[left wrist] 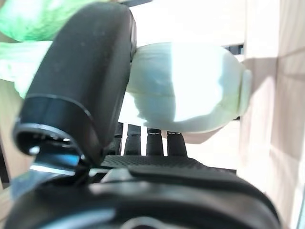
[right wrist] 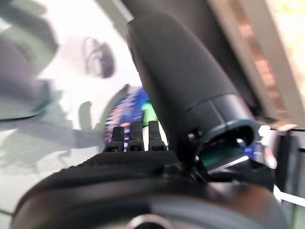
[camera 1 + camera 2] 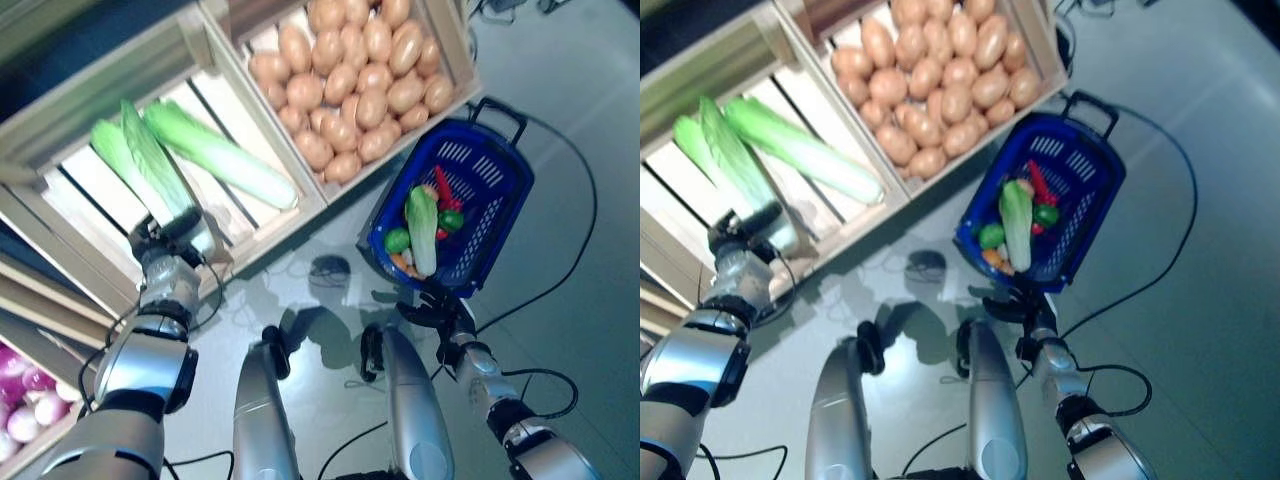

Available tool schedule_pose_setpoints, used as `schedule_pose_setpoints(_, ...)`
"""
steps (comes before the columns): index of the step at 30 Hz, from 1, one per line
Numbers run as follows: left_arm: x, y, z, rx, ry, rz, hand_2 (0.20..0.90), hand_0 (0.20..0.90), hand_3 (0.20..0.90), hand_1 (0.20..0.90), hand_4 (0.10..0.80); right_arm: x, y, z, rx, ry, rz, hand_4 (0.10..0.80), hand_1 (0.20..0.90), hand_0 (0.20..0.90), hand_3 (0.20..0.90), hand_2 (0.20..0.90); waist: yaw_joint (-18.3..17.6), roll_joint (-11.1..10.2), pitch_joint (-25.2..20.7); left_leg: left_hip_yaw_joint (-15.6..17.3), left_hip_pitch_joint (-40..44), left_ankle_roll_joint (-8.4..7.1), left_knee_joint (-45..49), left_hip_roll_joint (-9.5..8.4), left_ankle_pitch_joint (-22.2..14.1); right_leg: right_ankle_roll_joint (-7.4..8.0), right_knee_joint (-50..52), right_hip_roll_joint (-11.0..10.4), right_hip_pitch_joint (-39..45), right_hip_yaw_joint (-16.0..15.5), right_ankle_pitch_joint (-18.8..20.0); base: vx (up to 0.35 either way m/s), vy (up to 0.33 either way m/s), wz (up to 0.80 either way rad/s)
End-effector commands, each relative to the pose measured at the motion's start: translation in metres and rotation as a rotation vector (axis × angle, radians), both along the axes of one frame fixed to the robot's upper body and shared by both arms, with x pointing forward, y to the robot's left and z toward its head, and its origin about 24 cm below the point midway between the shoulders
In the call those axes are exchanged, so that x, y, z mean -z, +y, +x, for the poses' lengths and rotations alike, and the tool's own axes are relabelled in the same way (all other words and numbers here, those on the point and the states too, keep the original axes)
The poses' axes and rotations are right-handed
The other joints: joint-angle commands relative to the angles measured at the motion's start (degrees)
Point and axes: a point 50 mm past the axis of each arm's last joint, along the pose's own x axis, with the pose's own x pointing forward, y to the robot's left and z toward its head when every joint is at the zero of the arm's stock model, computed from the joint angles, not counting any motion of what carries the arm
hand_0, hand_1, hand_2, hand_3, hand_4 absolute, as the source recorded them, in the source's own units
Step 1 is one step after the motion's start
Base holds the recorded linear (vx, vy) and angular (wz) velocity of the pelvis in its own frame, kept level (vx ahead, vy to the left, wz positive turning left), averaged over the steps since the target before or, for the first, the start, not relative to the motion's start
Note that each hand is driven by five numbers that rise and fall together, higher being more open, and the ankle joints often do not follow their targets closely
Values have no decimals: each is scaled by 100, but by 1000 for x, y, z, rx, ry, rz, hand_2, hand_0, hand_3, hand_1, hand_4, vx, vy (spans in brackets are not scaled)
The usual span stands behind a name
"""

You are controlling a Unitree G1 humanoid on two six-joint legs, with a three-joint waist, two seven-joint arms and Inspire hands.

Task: Put vegetables into the basket

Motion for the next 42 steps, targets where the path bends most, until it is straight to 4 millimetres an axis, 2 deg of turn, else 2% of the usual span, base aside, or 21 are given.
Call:
schedule_pose_setpoints(1, -28, 7, 5, 66, -150, 118, 300, 300, 300, 300, 400, -27, -9, 7, 14, -167, 22, 800, 900, 900, 900, 900, 10, 205, -691, 421, 967, 381, -443, -200, -607, -102, -1067, -64, 508, -25, 650, 118, -5, -8)
schedule_pose_setpoints(8, 27, 6, -30, 130, -97, 121, 300, 300, 300, 300, 400, -12, 0, -22, 7, -158, 84, 800, 900, 900, 900, 900, 143, 301, -1372, 503, 2376, 334, -1845, -538, -139, 25, -2546, -81, 2034, -329, 990, 179, -12, -3)
schedule_pose_setpoints(9, 41, 0, -39, 144, -86, 114, 300, 300, 300, 300, 400, -8, 1, -30, 10, -151, 95, 800, 900, 900, 900, 900, 158, 339, -1547, 507, 2663, 325, -2209, -605, -26, 50, -2983, -53, 2387, -398, 1100, 176, -1, 3)
schedule_pose_setpoints(12, 60, -9, -55, 147, -85, 100, 300, 300, 300, 300, 400, -3, 0, -44, 25, -144, 119, 800, 900, 900, 900, 900, 182, 430, -1880, 526, 3218, 293, -2967, -712, 195, 111, -3790, 38, 3051, -546, 1315, 199, 5, 3)
schedule_pose_setpoints(15, 69, -20, -66, 101, -134, 52, 300, 300, 300, 300, 400, -3, 3, -52, 32, -163, 166, 800, 900, 900, 900, 900, 202, 495, -2067, 495, 3557, 274, -3458, -786, 351, 161, -4291, 80, 3441, -604, 1505, 110, 4, 1)
schedule_pose_setpoints(17, 81, -43, -75, 111, -147, 47, 300, 300, 300, 300, 400, -3, 8, -56, 44, -181, 211, 800, 900, 900, 900, 900, 245, 509, -2182, 500, 3726, 285, -3868, -799, 574, 176, -4699, 119, 3631, -661, 1779, 0, -31, 7)
schedule_pose_setpoints(20, 78, -83, -80, 181, -210, 87, 300, 300, 300, 300, 400, -7, 14, -57, 76, -198, 307, 800, 900, 900, 900, 900, 380, 508, -2285, 404, 3977, 241, -4403, -790, 772, 224, -5170, 174, 3905, -796, 2018, 18, -41, 8)
schedule_pose_setpoints(22, 65, -105, -79, 259, -263, 133, 300, 300, 300, 300, 400, -15, 21, -54, 62, -235, 384, 800, 900, 900, 900, 900, 491, 490, -2335, 307, 4097, 201, -4750, -778, 912, 251, -5480, 223, 4053, -883, 2177, 7, -45, 15)
schedule_pose_setpoints(26, 40, -141, -76, 454, -375, 213, 300, 300, 300, 300, 400, -33, 33, -40, 22, -324, 534, 800, 900, 900, 900, 900, 713, 394, -2410, 194, 4037, 161, -4782, -754, 888, 265, -5616, 258, 4085, -1068, 2262, -26, -65, 17)
schedule_pose_setpoints(29, 27, -163, -74, 613, -459, 282, 300, 300, 300, 300, 400, -42, 40, -24, -43, -309, 555, 800, 900, 900, 900, 900, 836, 332, -2436, 215, 4117, 185, -4782, -757, 836, 250, -5616, 284, 4163, -1102, 2261, 21, -44, 15)
schedule_pose_setpoints(32, 18, -174, -74, 732, -506, 341, 300, 300, 300, 300, 400, -46, 44, -16, -95, -284, 593, 800, 900, 900, 900, 900, 883, 290, -2456, 242, 4158, 193, -4782, -746, 822, 240, -5616, 295, 4207, -1116, 2252, 48, -47, 12)
schedule_pose_setpoints(35, 10, -195, -74, 925, -560, 416, 300, 300, 300, 300, 400, -58, 44, 2, -128, -267, 621, 800, 900, 900, 900, 900, 965, 236, -2499, 242, 4207, 187, -4782, -710, 787, 240, -5616, 316, 4282, -1162, 2222, 55, -58, 4)
schedule_pose_setpoints(42, 4, -218, -75, 1123, -596, 471, 300, 300, 300, 300, 400, -86, 42, 33, -166, -288, 701, 800, 900, 900, 900, 900, 1096, 185, -2546, 216, 4311, 171, -4782, -675, 736, 252, -5616, 312, 4407, -1204, 2174, 65, -47, 5)
